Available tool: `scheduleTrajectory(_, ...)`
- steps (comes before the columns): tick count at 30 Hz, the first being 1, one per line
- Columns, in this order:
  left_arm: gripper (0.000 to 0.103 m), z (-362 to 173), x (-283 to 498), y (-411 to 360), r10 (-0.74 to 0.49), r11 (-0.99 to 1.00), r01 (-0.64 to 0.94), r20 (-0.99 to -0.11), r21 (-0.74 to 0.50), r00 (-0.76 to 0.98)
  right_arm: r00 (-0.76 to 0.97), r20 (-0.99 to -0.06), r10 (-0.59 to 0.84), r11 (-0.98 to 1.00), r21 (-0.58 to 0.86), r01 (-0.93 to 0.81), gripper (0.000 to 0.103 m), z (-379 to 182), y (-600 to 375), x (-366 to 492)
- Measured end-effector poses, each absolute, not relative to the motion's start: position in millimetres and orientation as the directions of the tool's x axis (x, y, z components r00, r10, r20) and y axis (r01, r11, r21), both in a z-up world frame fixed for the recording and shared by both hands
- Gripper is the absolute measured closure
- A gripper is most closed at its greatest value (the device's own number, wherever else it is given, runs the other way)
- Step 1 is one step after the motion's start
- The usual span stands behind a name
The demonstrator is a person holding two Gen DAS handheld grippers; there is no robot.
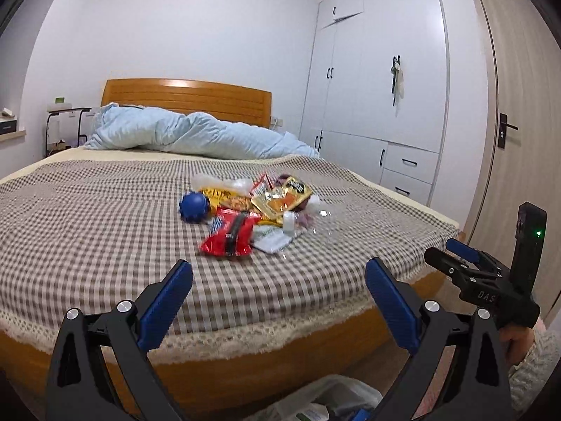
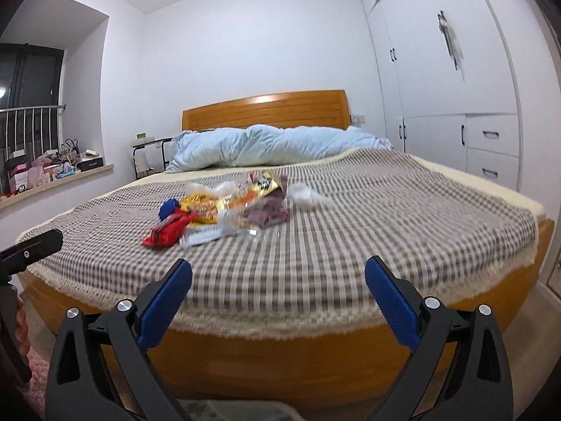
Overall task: Collect trash
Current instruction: 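Raise both grippers out of the bin and move toward the bed, then reach the right gripper to the clear plastic bowl and close on it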
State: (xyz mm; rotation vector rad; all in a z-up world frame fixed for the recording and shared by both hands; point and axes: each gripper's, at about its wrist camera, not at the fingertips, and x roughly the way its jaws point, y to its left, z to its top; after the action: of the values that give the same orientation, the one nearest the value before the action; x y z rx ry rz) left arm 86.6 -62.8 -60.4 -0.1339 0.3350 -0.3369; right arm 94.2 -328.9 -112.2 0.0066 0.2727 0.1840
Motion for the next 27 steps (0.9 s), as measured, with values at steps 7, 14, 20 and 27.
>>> scheduleTrajectory(7, 0.007, -44, 115, -58, -0.323, 0.941, 0.274, -0.286, -0.198, 0.902, 0.961, -0.213, 0.178, 0.982, -0.017, -0.186, 0.008, -94, -323, 127)
scheduleTrajectory(14, 0.007, -27, 144, -49, -0.311, 0.941, 0.254, -0.275, -0.224, 0.91, 0.967, -0.146, 0.208, 0.976, -0.029, -0.215, 0.008, -73, -311, 155)
scheduleTrajectory(20, 0.007, -9, 178, -41, -0.308, 0.938, 0.245, -0.264, -0.246, 0.914, 0.976, -0.099, 0.192, 0.981, -0.021, -0.195, 0.008, -58, -304, 181)
scheduleTrajectory(27, 0.007, -17, 207, -37, -0.32, 0.922, 0.233, -0.273, -0.308, 0.907, 0.983, -0.117, 0.144, 0.982, 0.137, -0.127, 0.008, -64, -320, 196)
